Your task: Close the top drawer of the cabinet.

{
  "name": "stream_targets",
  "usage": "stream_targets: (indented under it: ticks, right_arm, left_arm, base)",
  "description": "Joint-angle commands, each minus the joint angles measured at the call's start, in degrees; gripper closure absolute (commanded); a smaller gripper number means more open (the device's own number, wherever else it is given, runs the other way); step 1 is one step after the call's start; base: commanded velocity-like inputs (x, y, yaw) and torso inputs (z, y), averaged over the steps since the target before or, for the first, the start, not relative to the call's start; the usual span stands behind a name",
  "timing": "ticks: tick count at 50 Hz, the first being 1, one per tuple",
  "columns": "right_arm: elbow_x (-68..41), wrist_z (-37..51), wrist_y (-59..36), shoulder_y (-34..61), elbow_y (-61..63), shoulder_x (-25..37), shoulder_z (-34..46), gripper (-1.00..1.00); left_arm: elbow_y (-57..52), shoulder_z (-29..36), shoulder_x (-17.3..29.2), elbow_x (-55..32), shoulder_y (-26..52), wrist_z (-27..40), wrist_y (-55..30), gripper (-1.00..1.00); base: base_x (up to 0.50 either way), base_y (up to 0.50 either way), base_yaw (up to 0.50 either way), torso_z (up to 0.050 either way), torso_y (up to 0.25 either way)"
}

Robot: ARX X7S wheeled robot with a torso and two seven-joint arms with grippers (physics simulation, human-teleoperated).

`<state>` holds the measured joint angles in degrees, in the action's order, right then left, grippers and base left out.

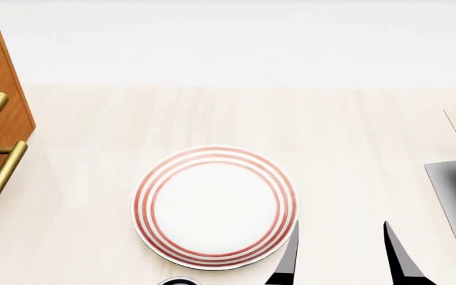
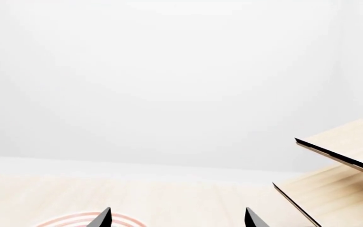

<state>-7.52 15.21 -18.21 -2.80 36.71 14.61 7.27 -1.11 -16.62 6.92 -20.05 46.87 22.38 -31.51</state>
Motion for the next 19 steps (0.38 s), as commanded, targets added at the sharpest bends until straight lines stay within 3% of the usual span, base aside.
stream_targets:
  ticks: [1,19]
  right_arm:
    - [-0.4,0.3,0.2,0.0,-0.1,0.5,0.4,-1.0]
    - [-0.8,1.0,0.4,0.3,-0.3,1.0,0.8,-1.0]
  left_arm:
    - [2.4,-4.1,2.0,2.1,0.8,4.1,1.6,-1.0]
    - [4.1,-3.4,2.2,2.1,0.7,4.1,3.1,-1.0]
  base:
    - [0.0,0.01,0.0,0.0,0.0]
    - [0.01,0.01,0.01,0.0,0.0]
